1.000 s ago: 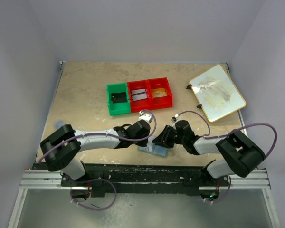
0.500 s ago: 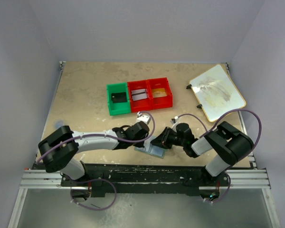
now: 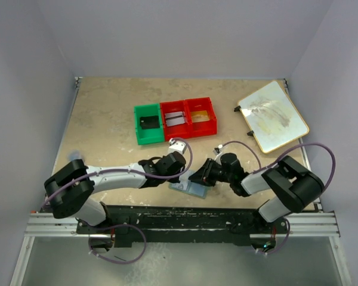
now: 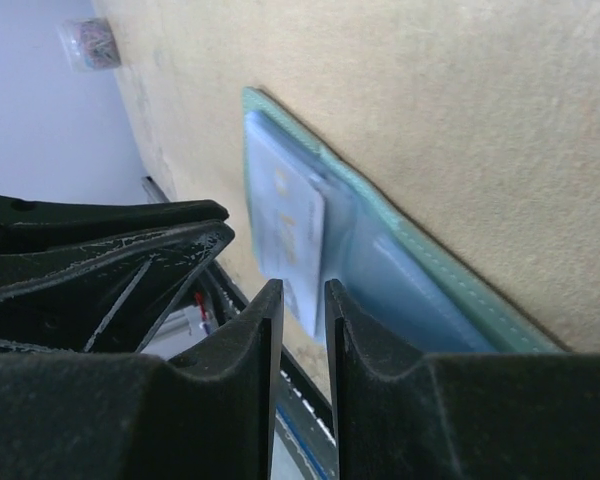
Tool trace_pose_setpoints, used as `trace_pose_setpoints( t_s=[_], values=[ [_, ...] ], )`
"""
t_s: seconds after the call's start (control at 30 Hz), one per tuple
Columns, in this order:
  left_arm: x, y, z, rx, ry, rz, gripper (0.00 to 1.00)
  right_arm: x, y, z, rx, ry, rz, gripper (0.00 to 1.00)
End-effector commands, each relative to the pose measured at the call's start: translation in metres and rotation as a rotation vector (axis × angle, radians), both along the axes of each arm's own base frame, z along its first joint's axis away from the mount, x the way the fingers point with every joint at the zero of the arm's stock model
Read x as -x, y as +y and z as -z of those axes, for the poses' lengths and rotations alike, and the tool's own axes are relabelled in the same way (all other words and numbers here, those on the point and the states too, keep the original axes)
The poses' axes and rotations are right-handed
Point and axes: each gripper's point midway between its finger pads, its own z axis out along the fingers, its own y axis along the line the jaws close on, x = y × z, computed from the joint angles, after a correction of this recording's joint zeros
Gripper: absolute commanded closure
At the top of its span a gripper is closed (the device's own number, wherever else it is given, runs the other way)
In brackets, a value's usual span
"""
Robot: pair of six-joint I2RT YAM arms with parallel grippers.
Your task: Take the credit cards out of the card holder
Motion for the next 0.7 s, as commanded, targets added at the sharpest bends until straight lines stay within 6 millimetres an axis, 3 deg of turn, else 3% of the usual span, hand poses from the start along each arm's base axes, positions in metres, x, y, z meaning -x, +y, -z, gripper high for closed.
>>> trace_pose_setpoints(
  t_s=[0.0,0.3,0.47,0.63,0.67],
  values=[
    [0.0,0.0,0.011,-0.013,0.018,-0.006,0.88,0.0,0.011,0.0,-0.027,-0.013,-0.046,0.73],
    [0.016,0.0,0.03,-0.02,0.081,0.055,0.93,0.002,0.022,0.006,-0.076,0.004,-0.069,0.75],
    [0.019,0.011,0.035,-0.046,0.084,0.036,0.95,-0.002,0.027,0.001,-0.089,-0.013,-0.07,0.8],
    [0.017,0.021,0.033,-0.07,0.066,0.005,0.95,-0.001,0.024,0.002,-0.07,-0.007,-0.058,0.91],
    [0.016,0.022,0.033,-0.075,0.061,0.0,0.95,0.0,0.023,0.002,-0.064,-0.004,-0.059,0.89]
  ],
)
